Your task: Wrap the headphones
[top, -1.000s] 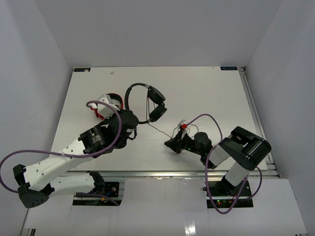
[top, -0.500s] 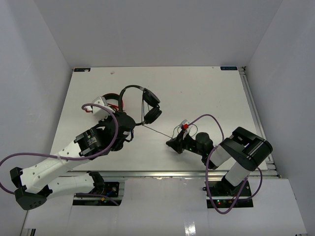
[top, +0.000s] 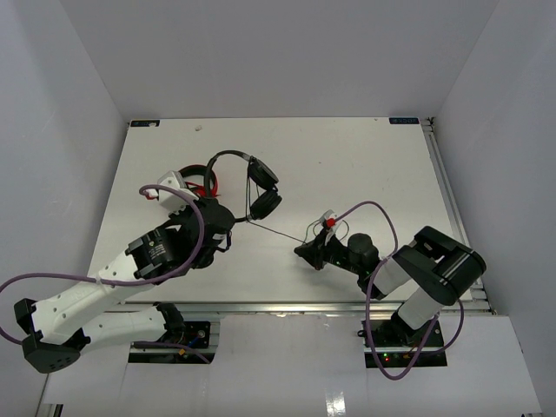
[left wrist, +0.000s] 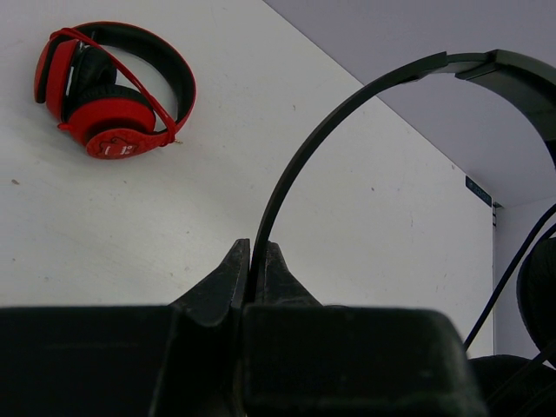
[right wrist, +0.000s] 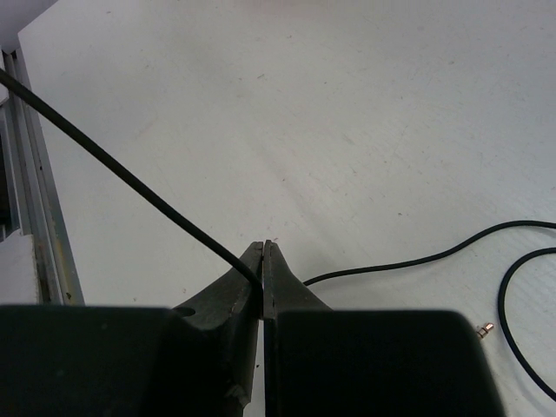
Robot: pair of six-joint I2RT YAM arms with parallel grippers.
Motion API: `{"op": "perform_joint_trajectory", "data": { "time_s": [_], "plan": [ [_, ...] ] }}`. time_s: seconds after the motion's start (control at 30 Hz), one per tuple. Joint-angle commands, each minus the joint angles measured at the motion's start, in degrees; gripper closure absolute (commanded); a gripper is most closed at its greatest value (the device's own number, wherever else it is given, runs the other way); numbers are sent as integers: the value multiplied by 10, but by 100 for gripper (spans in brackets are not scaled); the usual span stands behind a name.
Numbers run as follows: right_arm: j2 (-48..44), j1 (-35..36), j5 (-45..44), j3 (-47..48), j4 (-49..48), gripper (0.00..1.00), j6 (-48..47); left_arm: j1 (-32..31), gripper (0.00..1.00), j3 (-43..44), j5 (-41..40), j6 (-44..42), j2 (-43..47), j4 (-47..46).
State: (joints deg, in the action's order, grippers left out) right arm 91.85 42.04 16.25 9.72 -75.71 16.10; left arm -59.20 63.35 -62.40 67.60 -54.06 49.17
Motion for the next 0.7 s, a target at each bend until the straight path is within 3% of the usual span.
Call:
{"op": "perform_joint_trajectory", "data": {
  "time_s": [0.0,0.67],
  "plan": [
    [-19,-6,-3,-17,-325,92,-16,0,100,28,-60,-24,11,-24],
    [-56,-9,30,-44,-325,92,-41,0,100,65,-128,-63,-28,-28]
  ]
}}
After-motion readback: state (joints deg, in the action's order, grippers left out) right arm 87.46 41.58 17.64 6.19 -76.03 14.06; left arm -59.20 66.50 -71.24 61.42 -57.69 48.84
